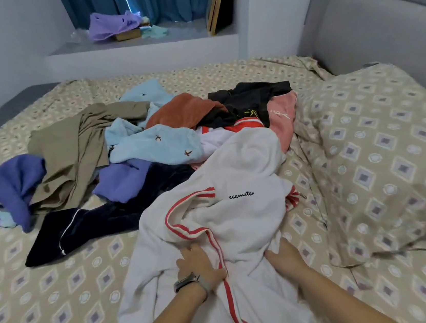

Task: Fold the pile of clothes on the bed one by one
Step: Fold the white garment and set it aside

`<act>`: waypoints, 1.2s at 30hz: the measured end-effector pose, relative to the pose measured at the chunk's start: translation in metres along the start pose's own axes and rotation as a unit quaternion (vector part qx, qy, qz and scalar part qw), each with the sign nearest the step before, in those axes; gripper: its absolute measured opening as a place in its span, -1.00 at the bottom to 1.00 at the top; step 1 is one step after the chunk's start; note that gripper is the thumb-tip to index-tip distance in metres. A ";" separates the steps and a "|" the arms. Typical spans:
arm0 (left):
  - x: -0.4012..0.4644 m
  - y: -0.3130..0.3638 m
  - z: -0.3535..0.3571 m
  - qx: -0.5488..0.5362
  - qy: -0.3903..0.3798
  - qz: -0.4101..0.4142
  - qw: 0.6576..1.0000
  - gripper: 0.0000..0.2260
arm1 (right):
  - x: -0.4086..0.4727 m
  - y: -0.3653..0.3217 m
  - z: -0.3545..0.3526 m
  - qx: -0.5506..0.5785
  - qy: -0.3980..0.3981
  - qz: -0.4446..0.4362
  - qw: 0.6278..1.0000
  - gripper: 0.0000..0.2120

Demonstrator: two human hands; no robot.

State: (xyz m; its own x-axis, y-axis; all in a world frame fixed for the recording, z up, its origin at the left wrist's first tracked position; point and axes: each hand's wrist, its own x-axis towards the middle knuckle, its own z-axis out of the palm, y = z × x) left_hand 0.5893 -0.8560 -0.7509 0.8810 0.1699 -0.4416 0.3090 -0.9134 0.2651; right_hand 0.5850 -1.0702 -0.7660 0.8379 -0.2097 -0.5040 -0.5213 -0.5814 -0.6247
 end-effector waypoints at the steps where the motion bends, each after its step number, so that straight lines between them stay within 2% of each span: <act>1: 0.003 0.003 0.000 0.035 0.009 0.027 0.999 -0.38 | 0.000 -0.005 -0.001 0.010 0.007 -0.024 1.000 -0.57; 3: 0.012 0.001 -0.007 0.051 0.021 0.083 0.995 -0.63 | 0.008 -0.014 -0.017 0.018 0.041 -0.074 0.996 -0.65; 6: 0.033 -0.023 -0.044 -0.014 0.042 0.130 0.991 -0.64 | 0.028 -0.016 -0.071 -0.056 0.098 -0.123 0.986 -0.70; 8: 0.054 -0.050 -0.083 0.008 0.109 0.101 0.989 -0.76 | 0.037 -0.018 -0.119 -0.089 0.144 -0.112 0.979 -0.76; 10: 0.071 -0.084 -0.127 0.050 0.198 0.034 0.978 -0.97 | 0.038 -0.012 -0.158 -0.080 0.192 -0.082 0.975 -0.81; 12: 0.078 -0.121 -0.157 0.043 0.244 -0.055 0.967 -0.98 | 0.031 0.000 -0.175 -0.099 0.209 -0.053 0.971 -0.87; 14: 0.073 -0.142 -0.160 0.024 0.200 -0.089 0.975 -0.90 | 0.021 0.009 -0.168 -0.141 0.149 -0.035 0.978 -0.85; 16: 0.058 -0.137 -0.147 -0.030 0.108 -0.089 0.990 -0.86 | 0.009 0.013 -0.144 -0.228 0.056 -0.050 0.971 -0.56; 17: 0.048 -0.127 -0.140 -0.121 0.078 -0.091 0.985 -0.85 | 0.004 0.013 -0.130 -0.276 0.055 -0.070 0.957 -0.47; 18: 0.039 -0.115 -0.132 -0.267 0.056 -0.090 0.958 -0.86 | 0.000 0.012 -0.116 -0.293 0.081 -0.089 0.949 -0.44; 19: 0.024 -0.095 -0.127 -0.421 0.024 -0.090 0.902 -0.90 | -0.004 0.007 -0.103 -0.262 0.105 -0.114 0.953 -0.44; 20: 0.012 -0.075 -0.122 -0.547 -0.028 -0.077 0.833 -0.87 | -0.010 -0.008 -0.094 -0.194 0.128 -0.142 0.962 -0.47; 21: -0.004 -0.049 -0.123 -0.638 -0.082 -0.042 0.764 -0.80 | -0.019 -0.029 -0.087 -0.102 0.144 -0.164 0.971 -0.53; 22: -0.026 -0.020 -0.127 -0.674 -0.126 0.011 0.728 -0.77 | -0.028 -0.055 -0.084 -0.013 0.139 -0.160 0.977 -0.56; 24: -0.072 0.031 -0.134 -0.623 -0.188 0.161 0.742 -0.77 | -0.053 -0.111 -0.085 0.134 0.033 -0.112 0.984 -0.54; 25: -0.090 0.050 -0.131 -0.560 -0.198 0.230 0.771 -0.77 | -0.068 -0.133 -0.089 0.184 -0.048 -0.091 0.978 -0.53; 26: -0.106 0.065 -0.126 -0.498 -0.208 0.282 0.793 -0.76 | -0.081 -0.147 -0.093 0.198 -0.109 -0.073 0.971 -0.52; 27: -0.116 0.074 -0.119 -0.438 -0.218 0.329 0.807 -0.74 | -0.088 -0.151 -0.095 0.178 -0.134 -0.064 0.973 -0.53; 29: -0.122 0.081 -0.106 -0.357 -0.215 0.383 0.824 -0.68 | -0.087 -0.142 -0.090 0.092 -0.113 -0.045 0.988 -0.59; 32: -0.101 0.058 -0.102 -0.300 -0.207 0.367 0.856 -0.72 | -0.096 -0.130 -0.067 0.073 -0.156 -0.055 0.984 -0.54; 34: -0.076 0.026 -0.094 -0.277 -0.194 0.297 0.893 -0.69 | -0.082 -0.121 -0.063 0.145 -0.170 -0.070 0.972 -0.52; 36: -0.051 -0.006 -0.082 -0.261 -0.122 0.204 0.935 -0.70 | -0.074 -0.116 -0.074 0.195 -0.160 -0.070 0.965 -0.56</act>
State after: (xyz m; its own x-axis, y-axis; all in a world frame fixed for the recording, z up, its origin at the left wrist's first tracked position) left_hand 0.5724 -0.8289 -0.6597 0.8756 -0.3014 -0.3775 0.1537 -0.5670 0.8093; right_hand 0.5949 -1.0454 -0.6122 0.8446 0.1392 -0.5169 -0.4794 -0.2333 -0.8460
